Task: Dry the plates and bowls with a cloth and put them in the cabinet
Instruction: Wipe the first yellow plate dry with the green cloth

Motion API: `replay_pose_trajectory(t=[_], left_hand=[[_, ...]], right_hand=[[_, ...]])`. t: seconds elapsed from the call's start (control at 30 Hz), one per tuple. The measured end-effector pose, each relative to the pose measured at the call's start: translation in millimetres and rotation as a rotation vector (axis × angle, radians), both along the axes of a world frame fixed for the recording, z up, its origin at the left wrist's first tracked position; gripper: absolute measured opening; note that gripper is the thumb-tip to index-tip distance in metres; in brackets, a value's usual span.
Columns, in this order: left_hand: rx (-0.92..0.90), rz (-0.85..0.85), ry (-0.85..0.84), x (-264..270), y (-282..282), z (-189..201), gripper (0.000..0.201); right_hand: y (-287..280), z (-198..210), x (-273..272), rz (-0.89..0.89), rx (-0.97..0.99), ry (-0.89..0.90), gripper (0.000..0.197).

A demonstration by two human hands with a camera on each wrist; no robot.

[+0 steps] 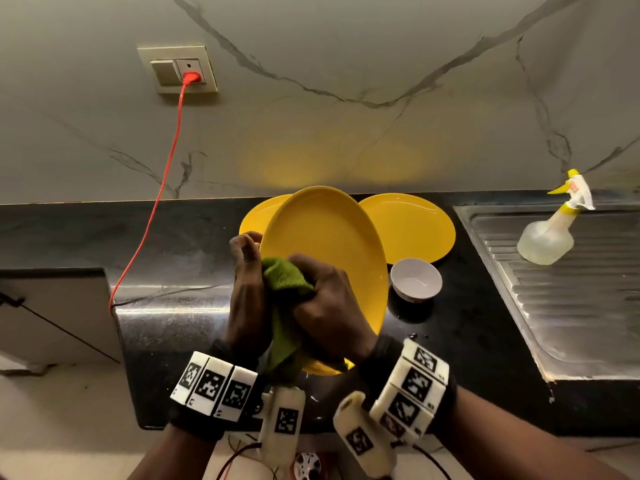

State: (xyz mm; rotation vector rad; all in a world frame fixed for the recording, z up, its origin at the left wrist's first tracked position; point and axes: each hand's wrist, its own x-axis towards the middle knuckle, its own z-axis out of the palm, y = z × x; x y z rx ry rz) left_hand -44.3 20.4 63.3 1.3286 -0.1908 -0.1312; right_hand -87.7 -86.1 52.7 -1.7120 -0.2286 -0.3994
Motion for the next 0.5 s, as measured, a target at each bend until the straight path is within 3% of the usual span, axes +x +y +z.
replay_pose_trajectory(t=[0.3,0.4,0.5], left_hand=[[-0.018,-0.175,-0.005,2.7,-5.5,-8.4,0.058],[-0.030,-0.140,-0.010,1.4,-8.2,-4.9,0.054],[0.035,-0.049,0.005,7.0,-6.2,0.9,0.049]], right_hand=[[-6.4,4.4,15.6,-0.104,0.116,0.032,0.016],[-13.7,7.0,19.3,-0.124,0.103,0.032,0.019],[-8.7,0.7,2.4,-0.030,0.074,0.021,0.023]])
